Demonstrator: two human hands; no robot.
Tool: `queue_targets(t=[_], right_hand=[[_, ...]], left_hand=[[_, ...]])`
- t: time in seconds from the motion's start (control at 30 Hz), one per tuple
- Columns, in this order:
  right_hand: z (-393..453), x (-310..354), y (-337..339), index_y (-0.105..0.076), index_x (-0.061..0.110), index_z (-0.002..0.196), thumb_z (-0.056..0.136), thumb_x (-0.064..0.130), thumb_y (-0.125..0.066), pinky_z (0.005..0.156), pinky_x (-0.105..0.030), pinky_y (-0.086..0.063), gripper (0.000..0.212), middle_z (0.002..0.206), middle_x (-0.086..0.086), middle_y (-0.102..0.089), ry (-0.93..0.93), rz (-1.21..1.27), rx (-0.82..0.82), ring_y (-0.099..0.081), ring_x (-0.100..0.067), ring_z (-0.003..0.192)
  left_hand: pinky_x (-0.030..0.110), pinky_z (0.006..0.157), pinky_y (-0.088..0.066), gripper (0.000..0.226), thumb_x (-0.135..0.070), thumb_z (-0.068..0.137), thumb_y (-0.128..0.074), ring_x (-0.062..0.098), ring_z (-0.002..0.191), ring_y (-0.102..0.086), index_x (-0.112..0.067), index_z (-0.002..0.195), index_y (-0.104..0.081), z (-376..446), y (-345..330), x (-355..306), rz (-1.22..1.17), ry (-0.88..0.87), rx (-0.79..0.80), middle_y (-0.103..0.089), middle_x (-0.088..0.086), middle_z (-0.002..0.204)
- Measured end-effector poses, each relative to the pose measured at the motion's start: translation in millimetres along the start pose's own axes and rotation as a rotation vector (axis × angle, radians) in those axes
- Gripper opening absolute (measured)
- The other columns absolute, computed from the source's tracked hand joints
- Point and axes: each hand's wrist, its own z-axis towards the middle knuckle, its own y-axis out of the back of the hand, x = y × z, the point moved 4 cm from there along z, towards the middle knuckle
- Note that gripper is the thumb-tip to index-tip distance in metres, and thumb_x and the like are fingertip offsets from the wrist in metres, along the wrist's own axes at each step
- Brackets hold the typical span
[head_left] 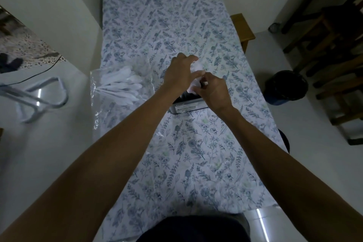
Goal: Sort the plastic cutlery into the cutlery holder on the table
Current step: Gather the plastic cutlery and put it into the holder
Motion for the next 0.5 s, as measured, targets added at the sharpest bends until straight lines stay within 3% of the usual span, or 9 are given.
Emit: queue_targets(t=[0.13, 0.27, 0.4, 0.5], right_hand=[[-10.4, -2.2, 4.9, -0.066, 0.012, 0.110, 0.077, 0.039, -0.083, 0.079, -0.036, -0.058, 0.046, 0.100, -0.002, -0.072, 0.003, 0.104, -0.047, -0.069, -0.019, 0.090], [-16.6, 2.5, 10.4, -0.063, 0.010, 0.107, 0.077, 0.037, -0.085, 0.072, -0.036, -0.056, 0.045, 0.101, -0.004, -0.070, 0.034, 0.030, -0.129, -0.067, -0.019, 0.083], [-22.2, 5.6, 14.3, -0.063, 0.009, 0.106, 0.087, 0.026, -0.077, 0.066, -0.037, -0.057, 0.030, 0.102, -0.006, -0.069, 0.075, -0.009, -0.160, -0.067, -0.016, 0.070], [-30.7, 3.8, 17.4, -0.060, 0.013, 0.108, 0.095, 0.025, -0.066, 0.069, -0.036, -0.057, 0.019, 0.104, -0.005, -0.068, 0.085, -0.074, -0.183, -0.066, -0.016, 0.077]], left_hand=[[0.042, 0.098, -0.050, 0.053, -0.044, 0.093, -0.072, 0.028, 0.120, -0.054, -0.018, 0.138, -0.061, -5.4, 3.1, 5.4, -0.057, -0.024, -0.010, -0.056, 0.011, 0.129], [0.042, 0.098, -0.049, 0.049, -0.046, 0.095, -0.069, 0.027, 0.123, -0.050, -0.017, 0.133, -0.063, -15.8, 8.8, 11.2, -0.059, -0.033, -0.049, -0.055, 0.011, 0.129], [0.045, 0.097, -0.051, 0.046, -0.051, 0.096, -0.063, 0.030, 0.116, -0.056, -0.017, 0.127, -0.066, -33.3, 18.2, 23.4, 0.007, -0.065, -0.206, -0.058, 0.010, 0.125], [0.044, 0.101, -0.049, 0.052, -0.052, 0.100, -0.054, 0.030, 0.119, -0.055, -0.015, 0.135, -0.059, -59.3, 19.7, 44.5, 0.013, -0.033, -0.315, -0.055, 0.011, 0.132]])
